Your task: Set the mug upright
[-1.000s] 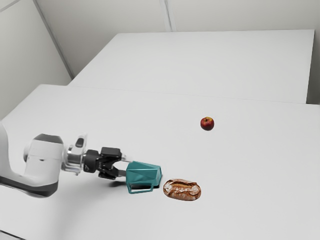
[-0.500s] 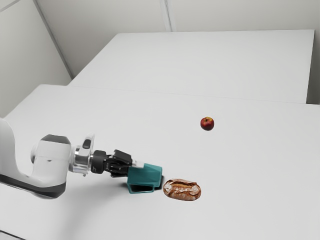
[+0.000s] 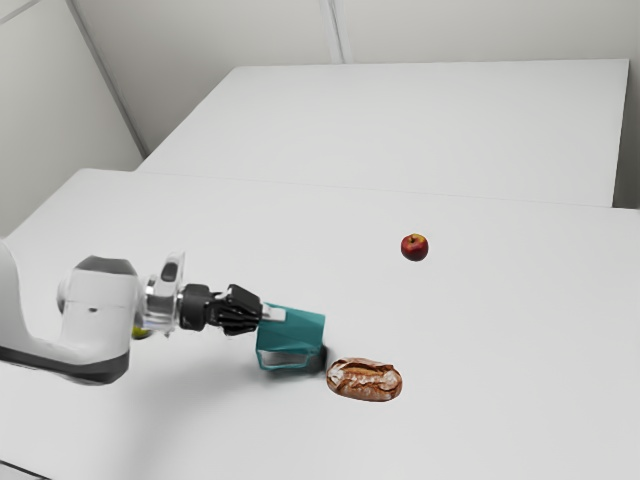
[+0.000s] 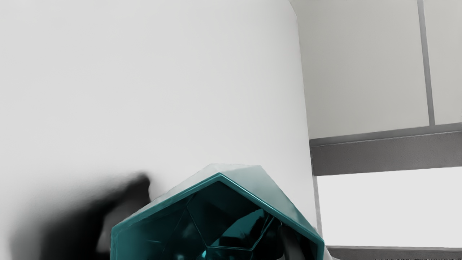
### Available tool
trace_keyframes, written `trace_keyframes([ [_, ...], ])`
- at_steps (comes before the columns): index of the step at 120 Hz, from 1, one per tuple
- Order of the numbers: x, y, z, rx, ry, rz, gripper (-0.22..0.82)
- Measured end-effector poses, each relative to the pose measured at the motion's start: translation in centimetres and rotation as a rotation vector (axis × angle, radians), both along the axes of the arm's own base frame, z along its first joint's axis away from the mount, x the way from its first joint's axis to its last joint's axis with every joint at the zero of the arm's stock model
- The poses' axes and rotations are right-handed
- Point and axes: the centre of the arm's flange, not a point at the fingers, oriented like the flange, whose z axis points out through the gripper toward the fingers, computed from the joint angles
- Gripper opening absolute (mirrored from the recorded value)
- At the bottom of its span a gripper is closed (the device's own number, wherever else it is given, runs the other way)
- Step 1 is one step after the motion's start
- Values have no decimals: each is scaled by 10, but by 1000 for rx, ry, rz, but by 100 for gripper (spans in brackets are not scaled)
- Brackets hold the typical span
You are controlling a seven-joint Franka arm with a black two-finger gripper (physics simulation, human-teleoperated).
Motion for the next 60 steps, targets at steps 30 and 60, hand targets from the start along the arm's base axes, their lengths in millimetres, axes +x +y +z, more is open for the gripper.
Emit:
trace_keyframes([
  [30,82,46,129,461,-206,-294,-18],
  [60,91,47,141,955,-54,-493,-18],
])
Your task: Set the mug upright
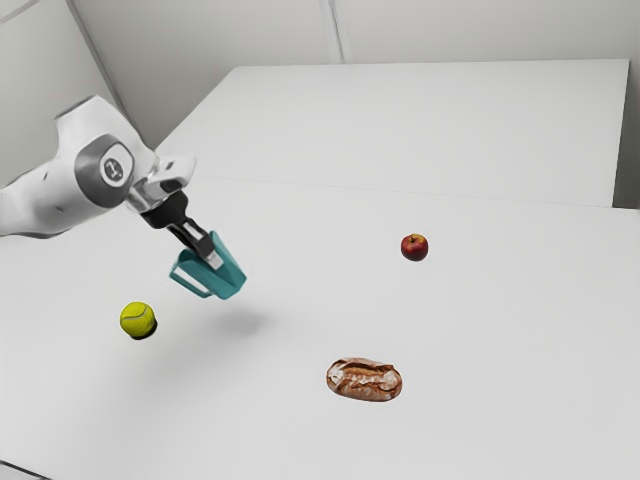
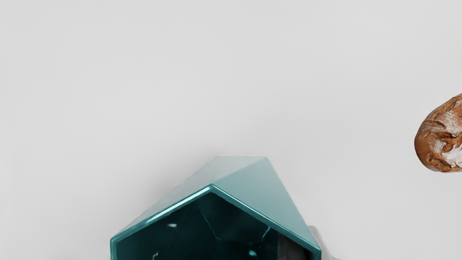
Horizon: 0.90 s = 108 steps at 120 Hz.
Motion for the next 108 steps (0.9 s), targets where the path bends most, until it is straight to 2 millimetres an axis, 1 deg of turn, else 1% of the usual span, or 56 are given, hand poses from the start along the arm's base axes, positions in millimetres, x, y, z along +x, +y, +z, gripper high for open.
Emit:
trace_keyframes([
  [11,7,-10,-10,100,4,28,-18],
  [24,14,-17,-27,155,8,100,-18],
  [40,7,-28,-48,180,46,193,-18],
  [49,5,-33,-52,188,65,242,-18],
  [60,5,-33,-54,191,83,311,-18],
  [62,5,-32,-56,191,88,323,-15],
  [67,5,-33,-59,195,101,348,-6],
  [78,5,-46,-59,200,131,375,14],
  [85,4,-50,-59,202,148,397,25],
  [96,2,-46,-60,203,171,448,37],
  [108,2,-36,-60,200,186,507,45],
])
